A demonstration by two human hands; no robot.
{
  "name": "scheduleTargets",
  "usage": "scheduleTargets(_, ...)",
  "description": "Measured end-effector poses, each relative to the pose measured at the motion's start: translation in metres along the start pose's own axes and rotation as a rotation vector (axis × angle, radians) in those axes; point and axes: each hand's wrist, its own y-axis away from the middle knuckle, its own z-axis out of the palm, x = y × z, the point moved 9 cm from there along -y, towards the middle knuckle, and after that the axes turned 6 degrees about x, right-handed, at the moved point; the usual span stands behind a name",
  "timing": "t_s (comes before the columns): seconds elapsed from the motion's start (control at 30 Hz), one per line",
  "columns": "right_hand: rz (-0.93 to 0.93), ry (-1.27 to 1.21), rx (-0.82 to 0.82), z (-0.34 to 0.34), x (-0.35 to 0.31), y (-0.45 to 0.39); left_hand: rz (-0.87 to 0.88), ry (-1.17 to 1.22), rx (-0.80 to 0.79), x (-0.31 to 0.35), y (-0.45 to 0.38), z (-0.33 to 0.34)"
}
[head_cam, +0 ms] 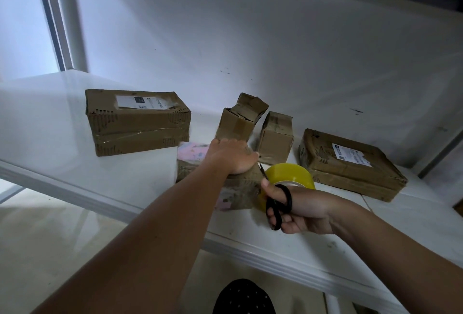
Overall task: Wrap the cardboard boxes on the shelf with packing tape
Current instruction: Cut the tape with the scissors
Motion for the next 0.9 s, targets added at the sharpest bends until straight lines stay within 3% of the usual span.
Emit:
scheduleTargets(0.23,0.043,-0.098,-0.146,0.004,-0.007,0.011,0.021,0.019,0.005,-0.001,0.000,0.003)
scheduleTargets(0.4,0.004,0.098,-0.260,-0.013,-0.006,0.031,0.044,0.053,-0.009,0.000,-0.002,0.004)
scheduleTargets(0.9,-0.001,0.151,-0.148,-0.030,-0.019,0.033,0.040,0.075,0.007,0.001,0.001,-0.001)
